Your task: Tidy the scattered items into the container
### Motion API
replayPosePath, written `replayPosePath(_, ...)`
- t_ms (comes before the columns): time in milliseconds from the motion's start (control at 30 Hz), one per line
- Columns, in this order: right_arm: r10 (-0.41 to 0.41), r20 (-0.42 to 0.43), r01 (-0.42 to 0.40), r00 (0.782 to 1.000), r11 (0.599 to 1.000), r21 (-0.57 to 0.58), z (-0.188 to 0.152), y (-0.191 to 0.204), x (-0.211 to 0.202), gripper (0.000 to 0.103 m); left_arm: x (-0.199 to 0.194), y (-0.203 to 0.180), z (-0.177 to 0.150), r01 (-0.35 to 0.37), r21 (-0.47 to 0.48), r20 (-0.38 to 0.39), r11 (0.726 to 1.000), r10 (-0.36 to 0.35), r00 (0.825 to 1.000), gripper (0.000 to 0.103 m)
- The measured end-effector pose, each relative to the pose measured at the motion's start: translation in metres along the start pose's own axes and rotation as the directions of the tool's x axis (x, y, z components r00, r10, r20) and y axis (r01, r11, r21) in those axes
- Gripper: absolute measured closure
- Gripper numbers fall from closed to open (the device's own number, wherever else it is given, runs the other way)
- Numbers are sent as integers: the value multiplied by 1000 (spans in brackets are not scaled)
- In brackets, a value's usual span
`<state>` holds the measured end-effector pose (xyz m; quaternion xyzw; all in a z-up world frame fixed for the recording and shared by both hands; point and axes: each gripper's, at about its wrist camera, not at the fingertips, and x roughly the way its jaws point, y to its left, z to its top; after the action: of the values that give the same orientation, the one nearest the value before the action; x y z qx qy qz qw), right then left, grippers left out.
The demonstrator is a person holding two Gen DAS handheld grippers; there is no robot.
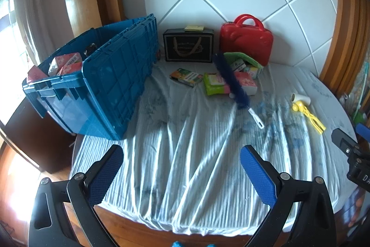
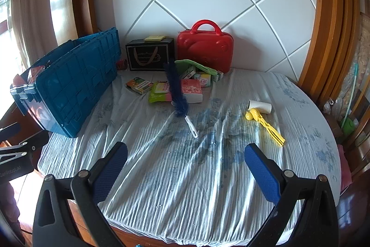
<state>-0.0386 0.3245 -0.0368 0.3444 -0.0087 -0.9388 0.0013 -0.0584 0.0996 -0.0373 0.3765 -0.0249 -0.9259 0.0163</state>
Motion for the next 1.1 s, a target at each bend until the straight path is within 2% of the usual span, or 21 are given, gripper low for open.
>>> replayPosePath(233, -15, -40, 16, 999, 999, 39, 9, -29, 34, 0, 37, -33, 23, 28, 62, -35, 998, -26, 999, 1)
replayPosePath(433, -65, -80, 71, 995, 994, 77, 29, -55, 80, 0, 105, -53, 60, 64, 73, -94, 995, -57, 994, 1)
replayPosePath(667, -142, -195, 165, 970, 980, 111, 42, -91, 147, 0, 163, -95, 91, 126, 166, -94, 978, -112, 989, 1)
replayPosePath(767, -144, -238, 179, 960, 975, 132, 43, -107, 169, 0, 180, -115, 100, 167, 193, -110, 967, -148, 983, 1)
replayPosePath(933, -144, -288, 186, 947, 975, 122, 48, -135, 201, 0, 208, -147, 110, 167, 191, -131, 967, -143, 981, 1)
replayPosePath(1100, -104, -321, 145, 941, 984, 107, 54, -172, 242, 0, 243, -171, 113, 119, 137, -170, 983, -95, 981, 1)
